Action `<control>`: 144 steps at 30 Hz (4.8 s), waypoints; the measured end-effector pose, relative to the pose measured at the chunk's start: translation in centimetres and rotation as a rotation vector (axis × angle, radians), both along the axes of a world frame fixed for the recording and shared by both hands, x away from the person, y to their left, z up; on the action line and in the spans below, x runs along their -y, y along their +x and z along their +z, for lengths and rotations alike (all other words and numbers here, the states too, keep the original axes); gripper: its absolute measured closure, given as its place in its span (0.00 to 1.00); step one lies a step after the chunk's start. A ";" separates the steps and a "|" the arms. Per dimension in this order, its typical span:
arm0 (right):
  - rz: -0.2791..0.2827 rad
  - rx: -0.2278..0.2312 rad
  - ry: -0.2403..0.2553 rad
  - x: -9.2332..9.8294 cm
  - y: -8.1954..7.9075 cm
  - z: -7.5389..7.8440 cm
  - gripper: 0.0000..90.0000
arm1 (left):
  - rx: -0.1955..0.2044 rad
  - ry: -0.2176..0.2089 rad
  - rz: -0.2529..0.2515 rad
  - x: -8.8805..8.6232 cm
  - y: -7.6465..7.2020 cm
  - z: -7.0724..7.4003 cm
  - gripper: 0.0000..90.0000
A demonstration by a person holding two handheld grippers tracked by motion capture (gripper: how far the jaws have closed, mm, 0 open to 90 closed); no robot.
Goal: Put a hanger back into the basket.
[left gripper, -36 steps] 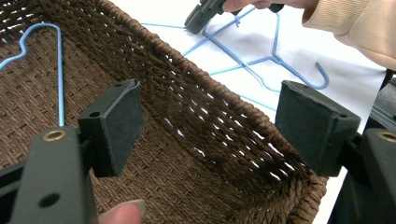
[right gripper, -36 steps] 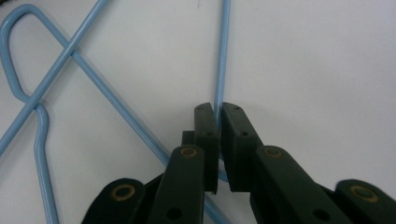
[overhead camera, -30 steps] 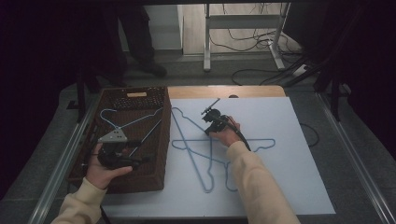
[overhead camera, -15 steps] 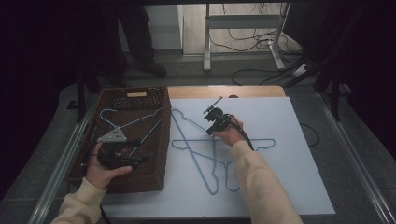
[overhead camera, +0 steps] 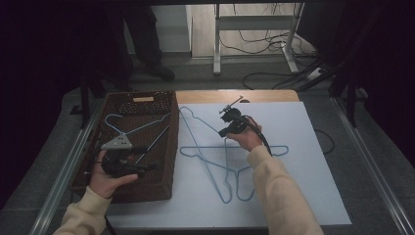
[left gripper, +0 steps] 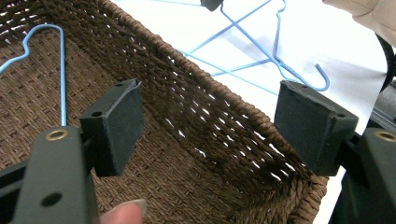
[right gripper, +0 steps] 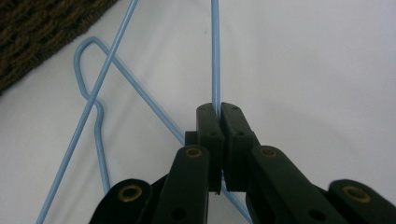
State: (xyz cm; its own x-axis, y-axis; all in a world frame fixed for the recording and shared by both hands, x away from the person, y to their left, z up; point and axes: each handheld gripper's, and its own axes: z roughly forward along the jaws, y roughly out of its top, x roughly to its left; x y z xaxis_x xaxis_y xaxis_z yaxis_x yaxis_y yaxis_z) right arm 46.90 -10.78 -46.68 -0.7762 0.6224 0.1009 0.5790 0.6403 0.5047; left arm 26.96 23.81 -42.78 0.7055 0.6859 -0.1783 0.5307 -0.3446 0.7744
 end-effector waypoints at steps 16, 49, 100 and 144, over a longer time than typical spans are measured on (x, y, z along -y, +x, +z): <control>0.040 0.064 0.135 2.6 -1.8 4.6 0.97 | -0.006 0.000 0.005 0.1 0.1 0.0 0.28; 0.216 0.128 0.189 2.8 -7.7 10.7 0.97 | 0.196 0.147 -0.002 4.2 6.7 11.4 0.28; 0.362 0.105 0.217 1.3 -8.2 10.8 0.99 | 0.042 0.444 -0.574 10.7 9.1 7.9 0.96; 0.047 0.150 0.379 12.2 -12.1 3.8 0.47 | 0.160 -0.019 0.000 -6.2 2.3 7.7 0.97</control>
